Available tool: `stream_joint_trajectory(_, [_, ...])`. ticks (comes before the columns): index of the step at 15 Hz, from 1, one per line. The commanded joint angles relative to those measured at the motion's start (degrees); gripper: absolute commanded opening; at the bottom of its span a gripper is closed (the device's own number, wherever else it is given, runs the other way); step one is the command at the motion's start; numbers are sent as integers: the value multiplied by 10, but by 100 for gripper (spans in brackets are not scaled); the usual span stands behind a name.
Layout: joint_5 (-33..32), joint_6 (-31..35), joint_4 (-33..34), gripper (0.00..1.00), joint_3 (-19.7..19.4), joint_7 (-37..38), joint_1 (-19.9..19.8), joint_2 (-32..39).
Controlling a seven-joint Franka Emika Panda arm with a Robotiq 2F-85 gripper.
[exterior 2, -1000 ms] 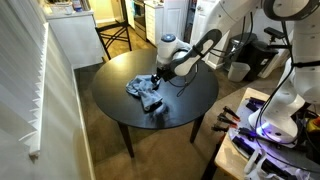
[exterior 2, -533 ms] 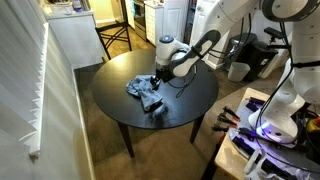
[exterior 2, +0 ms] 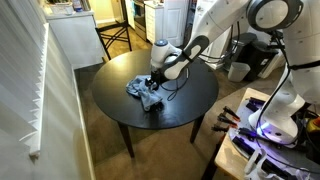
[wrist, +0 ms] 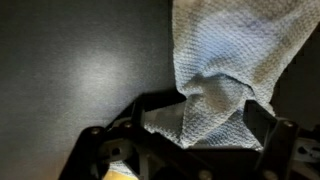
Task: Use the towel to clean the table
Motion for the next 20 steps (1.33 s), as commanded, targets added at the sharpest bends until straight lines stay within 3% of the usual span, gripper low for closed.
stream_joint_trajectory(1, [55,2,102,100,15,-26,-10,85])
stream_joint_trajectory(6, [78,-11,211,100,-4,-9,8,173])
stream_joint_trajectory(7, [76,-11,227,75,-11,-8,13,188])
stream_joint_trajectory(8, [75,-17,242,74,-12,-14,14,200])
stream_joint_trajectory(13, [74,-26,289,42,-23,-9,21,230])
stream_joint_trajectory(18, [68,-31,295,12,-40,2,31,224])
stream_joint_trajectory(20, [69,-45,300,9,-46,2,28,227])
